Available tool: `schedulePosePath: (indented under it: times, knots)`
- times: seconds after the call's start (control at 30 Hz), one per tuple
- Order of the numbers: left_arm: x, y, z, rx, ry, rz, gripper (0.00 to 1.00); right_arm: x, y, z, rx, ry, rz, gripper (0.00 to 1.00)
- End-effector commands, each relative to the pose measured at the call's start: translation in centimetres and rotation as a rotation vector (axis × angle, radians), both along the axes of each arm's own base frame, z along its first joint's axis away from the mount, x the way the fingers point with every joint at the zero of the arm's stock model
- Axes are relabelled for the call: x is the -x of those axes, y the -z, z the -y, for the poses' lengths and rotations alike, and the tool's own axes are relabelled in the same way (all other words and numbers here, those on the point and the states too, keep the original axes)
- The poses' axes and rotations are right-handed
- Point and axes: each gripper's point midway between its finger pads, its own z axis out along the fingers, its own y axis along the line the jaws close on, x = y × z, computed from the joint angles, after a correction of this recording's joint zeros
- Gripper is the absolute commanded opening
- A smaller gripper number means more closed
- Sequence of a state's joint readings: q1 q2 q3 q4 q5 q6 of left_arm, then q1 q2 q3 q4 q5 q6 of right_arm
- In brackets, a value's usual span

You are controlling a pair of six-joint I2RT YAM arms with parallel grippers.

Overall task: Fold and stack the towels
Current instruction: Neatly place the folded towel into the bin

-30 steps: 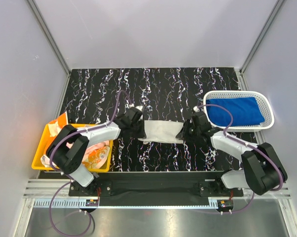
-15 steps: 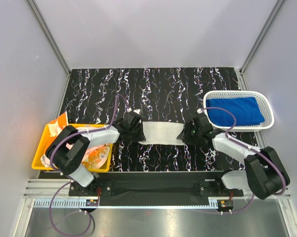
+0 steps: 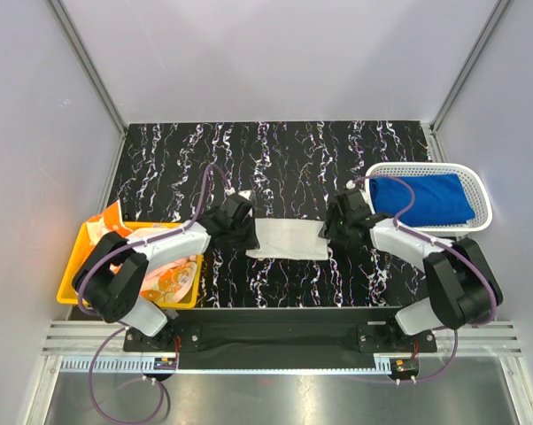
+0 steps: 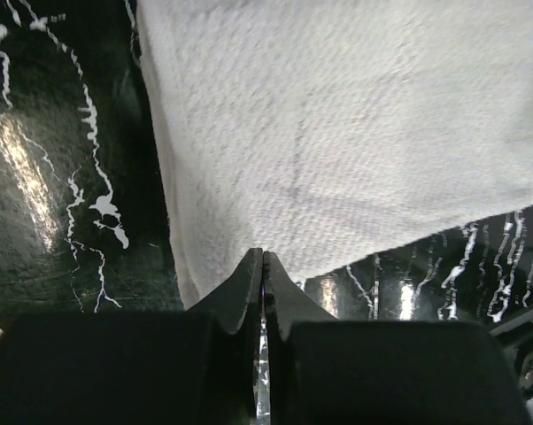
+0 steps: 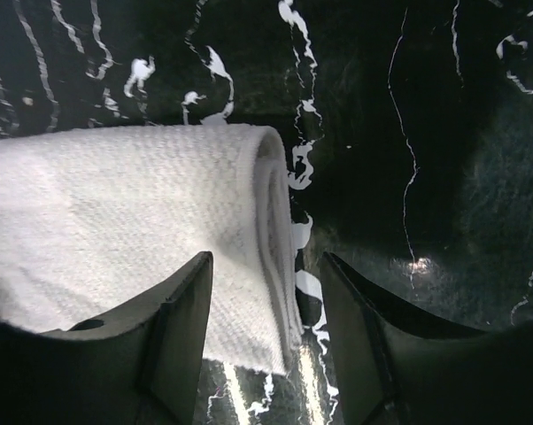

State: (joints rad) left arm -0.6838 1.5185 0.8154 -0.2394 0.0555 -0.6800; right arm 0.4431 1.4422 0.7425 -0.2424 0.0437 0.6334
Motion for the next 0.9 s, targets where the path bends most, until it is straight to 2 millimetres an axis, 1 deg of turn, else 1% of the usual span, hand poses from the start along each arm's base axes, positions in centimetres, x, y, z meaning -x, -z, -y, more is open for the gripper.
schedulePosePath:
  times: [0.0,0.1,0.17,0.27,0.33,0.37,0.4,0.43,0.47,0.5,0.53,0.57,0.6,0.63,0.67,0.7,0.73,0.77,0.8,0.87]
  knots:
    - [-1.6,-4.2,1.2,0.052,0.026,0.107,0.04,-1.7,-0.5,-1.3,-0.019,-0.038,0.051,0.59]
    - [-1.5,-5.1,1.1,0.059,0.039,0.126,0.05,-1.7,1.0,-2.3,-0.015,-0.060,0.030,0.59]
    - [-1.3,-5.4,1.0,0.061,0.043,0.131,0.05,-1.6,1.5,-2.6,-0.005,-0.060,0.020,0.58]
    - [-1.1,-5.8,0.7,0.059,0.041,0.140,0.05,-1.3,2.9,-2.7,0.048,-0.058,-0.024,0.51]
    - [-1.1,-6.4,0.6,0.073,0.033,0.156,0.05,-0.8,3.8,-2.6,0.097,-0.054,-0.054,0.40]
    - [-0.9,-6.5,0.5,0.077,0.031,0.159,0.05,-0.7,3.9,-2.6,0.109,-0.052,-0.059,0.36]
    - [-0.8,-7.1,0.4,0.088,0.028,0.169,0.05,-0.7,4.1,-2.5,0.126,-0.048,-0.062,0.32]
    - [-0.8,-7.4,0.4,0.095,0.026,0.175,0.05,-0.3,4.2,-2.2,0.144,-0.047,-0.078,0.17]
    - [-0.6,-7.5,0.2,0.097,0.026,0.177,0.05,-0.2,4.2,-1.9,0.161,-0.041,-0.081,0.10]
    - [-0.5,-8.3,0.0,0.107,0.022,0.195,0.05,-0.4,3.7,-1.6,0.179,-0.037,-0.066,0.04]
    - [-0.4,-8.6,-0.1,0.110,0.022,0.202,0.05,-0.2,3.6,-1.2,0.198,-0.036,-0.074,0.00]
    - [-0.2,-8.7,-0.4,0.109,0.020,0.209,0.05,-0.5,2.9,-1.2,0.202,-0.034,-0.060,0.00]
    - [0.1,-9.0,-0.5,0.116,0.023,0.215,0.05,-0.9,1.7,-1.0,0.212,-0.036,-0.025,0.00]
    - [0.3,-9.7,-0.7,0.129,0.028,0.233,0.05,-0.7,1.2,-0.6,0.237,-0.040,-0.027,0.00]
    - [0.6,-9.7,-1.0,0.125,0.030,0.235,0.05,-1.0,0.4,-0.3,0.255,-0.042,-0.011,0.00]
    - [0.8,-9.9,-1.2,0.125,0.033,0.241,0.05,-2.0,-1.6,0.1,0.290,-0.044,0.041,0.00]
    - [1.1,-10.5,-1.4,0.137,0.040,0.259,0.05,-1.8,-2.1,1.1,0.339,-0.046,0.032,0.00]
    - [1.5,-10.3,-1.6,0.133,0.042,0.253,0.05,-2.7,-3.7,1.4,0.372,-0.036,0.065,0.00]
    - [1.7,-10.4,-1.8,0.137,0.046,0.258,0.05,-3.0,-4.6,2.8,0.453,-0.037,0.083,0.00]
    - [2.4,-10.6,-2.0,0.156,0.060,0.263,0.05,-3.8,-5.8,3.5,0.483,-0.054,0.108,0.00]
